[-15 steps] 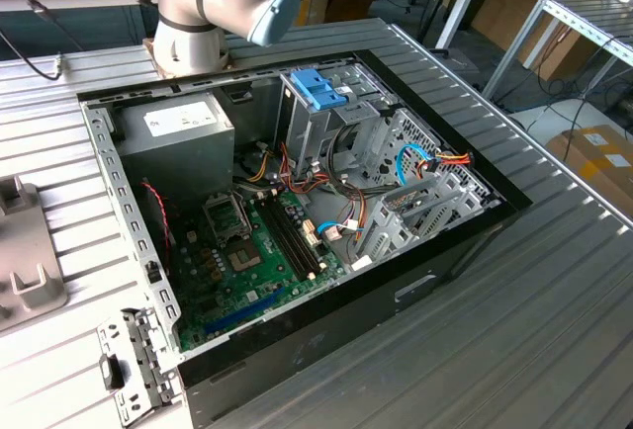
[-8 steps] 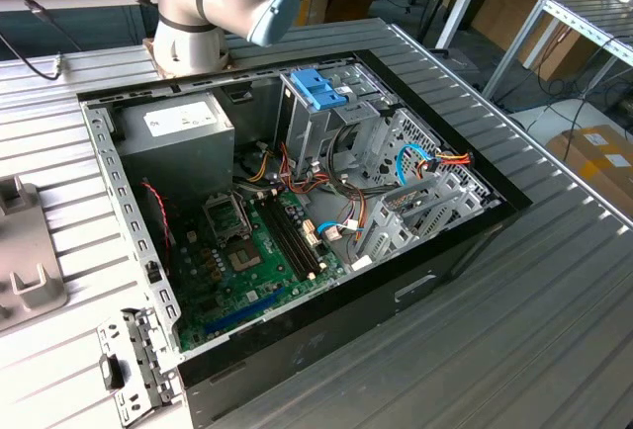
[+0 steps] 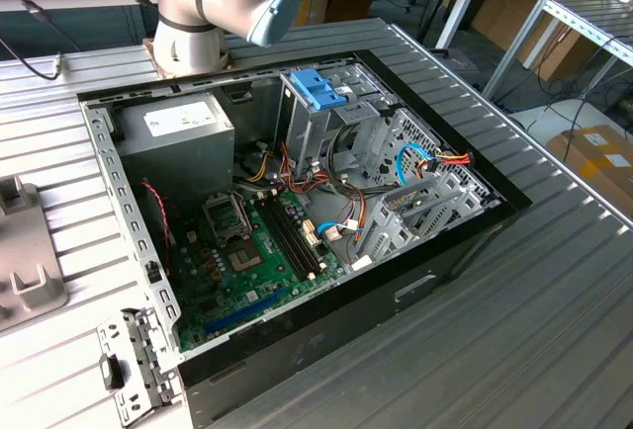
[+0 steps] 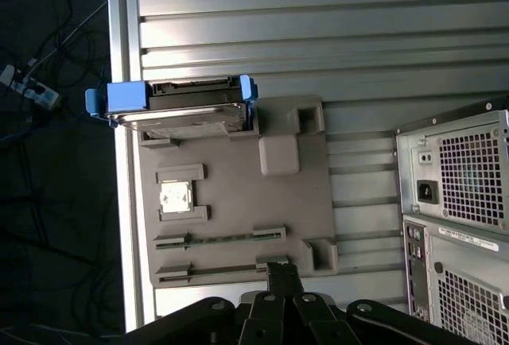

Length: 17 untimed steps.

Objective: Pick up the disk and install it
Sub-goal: 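Reach for the disk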

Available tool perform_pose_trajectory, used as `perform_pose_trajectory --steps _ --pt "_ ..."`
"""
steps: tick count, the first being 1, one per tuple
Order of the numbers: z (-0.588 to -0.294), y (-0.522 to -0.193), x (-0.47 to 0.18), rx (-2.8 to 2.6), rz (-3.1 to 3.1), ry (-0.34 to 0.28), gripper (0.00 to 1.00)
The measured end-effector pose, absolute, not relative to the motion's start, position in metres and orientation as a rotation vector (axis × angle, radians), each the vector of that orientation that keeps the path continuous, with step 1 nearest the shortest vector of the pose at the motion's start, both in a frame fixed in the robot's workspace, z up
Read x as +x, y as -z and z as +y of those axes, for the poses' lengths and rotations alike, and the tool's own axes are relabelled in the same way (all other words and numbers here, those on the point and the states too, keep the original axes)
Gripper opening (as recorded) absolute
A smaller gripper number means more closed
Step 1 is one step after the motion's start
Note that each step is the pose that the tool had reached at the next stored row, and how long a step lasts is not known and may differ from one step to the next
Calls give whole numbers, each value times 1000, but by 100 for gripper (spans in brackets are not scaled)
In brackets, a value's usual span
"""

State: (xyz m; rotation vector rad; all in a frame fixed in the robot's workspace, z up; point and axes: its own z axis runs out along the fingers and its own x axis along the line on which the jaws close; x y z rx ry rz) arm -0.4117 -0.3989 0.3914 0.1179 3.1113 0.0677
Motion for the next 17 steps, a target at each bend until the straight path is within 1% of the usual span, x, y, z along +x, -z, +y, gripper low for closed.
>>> perform_pose_trajectory --steps 17 --pt "-399 -391 -427 118 3111 -68 10"
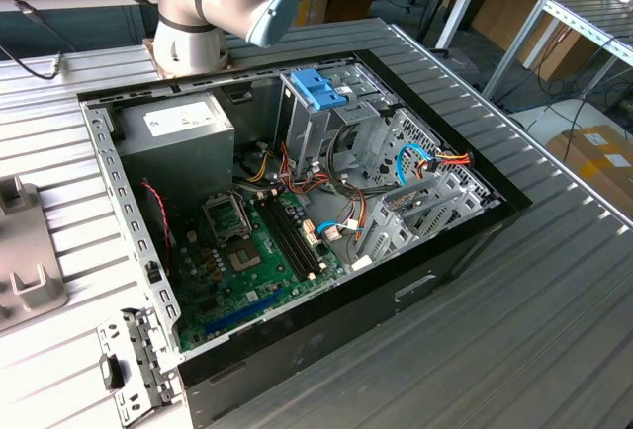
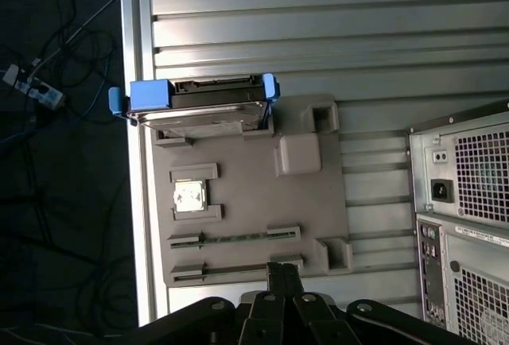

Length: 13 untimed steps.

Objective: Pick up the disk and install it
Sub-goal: 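Reach for the disk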

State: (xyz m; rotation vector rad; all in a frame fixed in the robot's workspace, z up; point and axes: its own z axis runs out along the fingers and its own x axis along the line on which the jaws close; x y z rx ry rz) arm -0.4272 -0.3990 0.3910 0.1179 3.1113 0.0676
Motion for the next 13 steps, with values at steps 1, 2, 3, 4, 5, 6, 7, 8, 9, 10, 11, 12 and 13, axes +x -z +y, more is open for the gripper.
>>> perform_pose_trajectory --steps 1,2,3,4,5,6,7,8,9,10,11,12,13 --pt "-399 -391 -428 118 3111 -68 10" --pt "-399 -391 -429 118 3111 -68 10" --pt "-399 -391 -430 118 3111 -68 10" --pt "-399 -391 -432 118 3111 -68 10" --pt "-399 -391 -434 118 3111 -68 10" --pt "-399 -391 -435 118 3111 -68 10" --pt "-399 -391 -437 118 3111 -68 10" --pt "-399 -391 -438 118 3111 -68 10" --pt "-399 -391 -439 118 3111 -68 10" --pt "-399 -391 -442 118 3111 -68 10" --pt "-399 -391 -444 118 3111 -68 10" --pt "-399 -391 -445 118 3111 -68 10" --pt "-399 -390 -445 118 3111 -68 10"
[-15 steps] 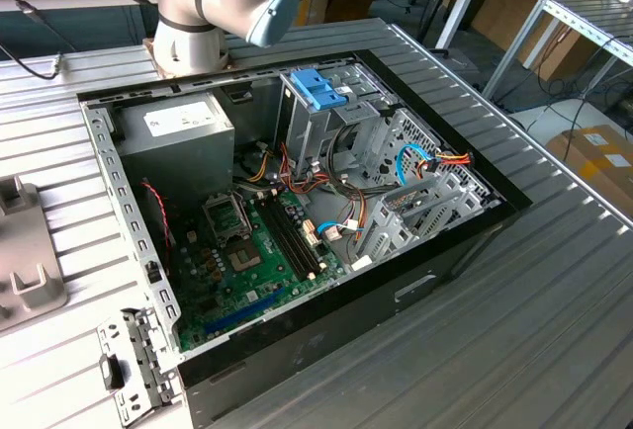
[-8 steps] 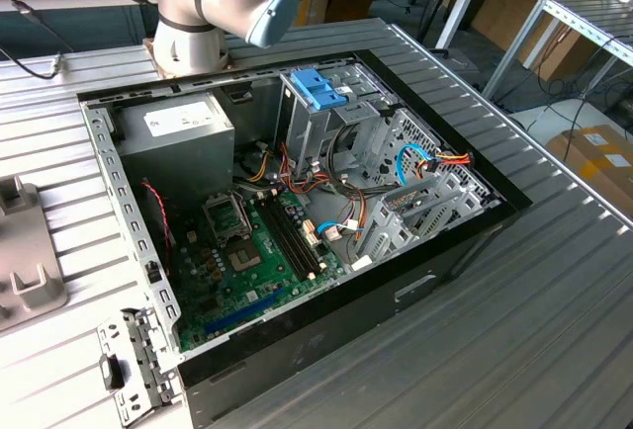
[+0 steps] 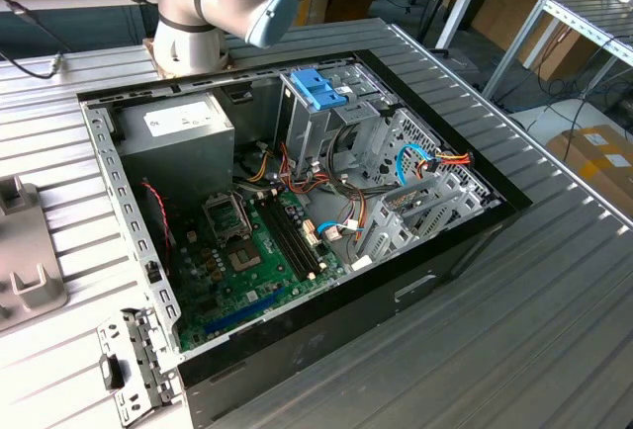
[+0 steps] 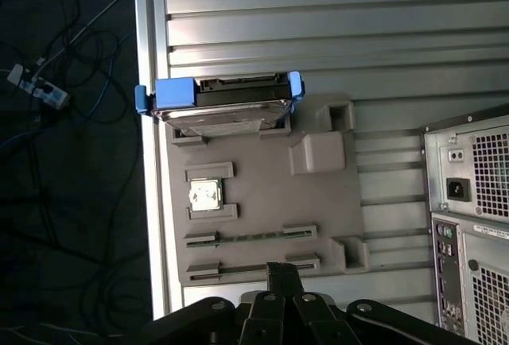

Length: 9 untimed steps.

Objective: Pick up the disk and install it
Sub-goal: 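Reach for the disk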

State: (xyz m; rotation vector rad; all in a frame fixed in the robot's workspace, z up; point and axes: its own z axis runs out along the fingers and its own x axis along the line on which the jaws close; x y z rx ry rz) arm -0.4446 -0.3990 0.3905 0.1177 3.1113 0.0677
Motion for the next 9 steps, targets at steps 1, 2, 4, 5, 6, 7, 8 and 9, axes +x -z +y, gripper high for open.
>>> perform_pose_trajectory --steps 1,2,4,5,6,7,8,9 --pt "-399 -390 -445 118 3111 -68 10" --pt "-398 -390 -445 118 3111 -68 10" --pt "-395 -389 -445 118 3111 -68 10" --pt "-394 -389 -446 118 3111 -68 10" --pt "-393 -389 -446 118 3111 -68 10" --pt "-392 -388 -446 118 3111 -68 10" --pt "-391 -388 -447 118 3111 -68 10" --pt "-390 -388 -447 118 3111 -68 10"
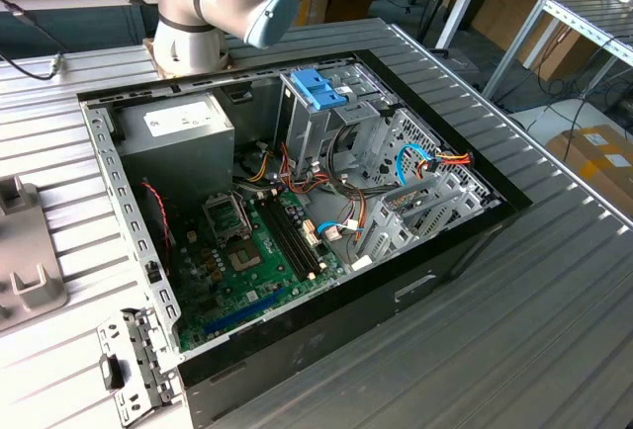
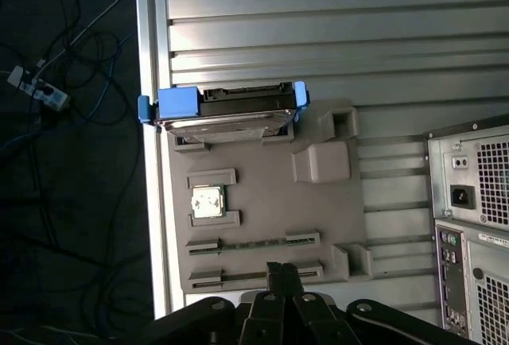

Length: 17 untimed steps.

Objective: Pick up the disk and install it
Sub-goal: 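Reach for the disk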

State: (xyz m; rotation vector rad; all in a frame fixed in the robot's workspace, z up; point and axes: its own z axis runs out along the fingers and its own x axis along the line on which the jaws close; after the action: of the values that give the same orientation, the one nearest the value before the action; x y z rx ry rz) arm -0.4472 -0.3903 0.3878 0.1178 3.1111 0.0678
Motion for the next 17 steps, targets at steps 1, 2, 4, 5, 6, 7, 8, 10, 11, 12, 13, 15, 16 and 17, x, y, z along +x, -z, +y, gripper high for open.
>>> perform_pose_trajectory --steps 1,2,4,5,6,7,8,10,11,12,13,15,16,17 --pt "-390 -388 -448 118 3111 -68 10" --pt "-389 -387 -448 118 3111 -68 10" --pt "-388 -386 -449 118 3111 -67 10" --pt "-387 -385 -450 118 3111 -68 10" --pt "-387 -385 -450 118 3111 -68 10" --pt "-387 -384 -451 118 3111 -68 10" --pt "-386 -384 -451 118 3111 -68 10" --pt "-386 -383 -452 118 3111 -68 10" --pt "-386 -382 -452 118 3111 -68 10" --pt "-386 -382 -452 118 3111 -68 10" --pt "-386 -381 -453 118 3111 -68 10" --pt "-386 -380 -453 118 3111 -68 10" --pt "-386 -380 -453 118 3111 -68 10" --pt "-386 -379 -453 118 3111 -68 10"
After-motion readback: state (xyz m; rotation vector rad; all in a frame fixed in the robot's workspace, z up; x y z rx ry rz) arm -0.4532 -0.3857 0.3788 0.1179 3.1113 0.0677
